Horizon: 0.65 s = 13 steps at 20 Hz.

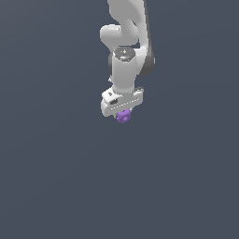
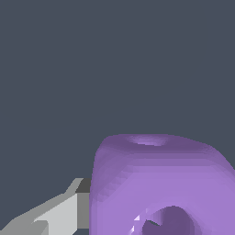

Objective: Pick up the object and move it to a goal position.

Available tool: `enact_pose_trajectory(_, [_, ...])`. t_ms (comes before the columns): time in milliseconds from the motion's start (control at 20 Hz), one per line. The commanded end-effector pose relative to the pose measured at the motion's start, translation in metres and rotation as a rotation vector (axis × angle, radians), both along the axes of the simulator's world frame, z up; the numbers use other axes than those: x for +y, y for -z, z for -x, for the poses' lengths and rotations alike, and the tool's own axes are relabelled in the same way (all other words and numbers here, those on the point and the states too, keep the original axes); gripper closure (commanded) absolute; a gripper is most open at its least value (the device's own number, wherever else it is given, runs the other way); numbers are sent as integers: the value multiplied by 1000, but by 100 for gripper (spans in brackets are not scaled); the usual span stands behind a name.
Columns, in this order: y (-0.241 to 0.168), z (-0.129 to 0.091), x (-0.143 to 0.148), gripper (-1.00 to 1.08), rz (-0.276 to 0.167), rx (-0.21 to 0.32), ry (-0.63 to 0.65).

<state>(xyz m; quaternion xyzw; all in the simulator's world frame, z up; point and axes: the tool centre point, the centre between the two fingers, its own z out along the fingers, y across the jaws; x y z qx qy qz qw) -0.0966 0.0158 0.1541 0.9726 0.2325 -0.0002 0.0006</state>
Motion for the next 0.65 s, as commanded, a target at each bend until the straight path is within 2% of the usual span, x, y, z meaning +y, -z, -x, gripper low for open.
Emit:
enact_pose_trajectory(0, [-8, 11, 0, 108, 0, 0, 0])
enact_pose_trajectory(300, [-20, 28, 1, 108, -1, 0, 0])
enact_pose_trajectory(600, [-25, 32, 1, 108, -1, 0, 0])
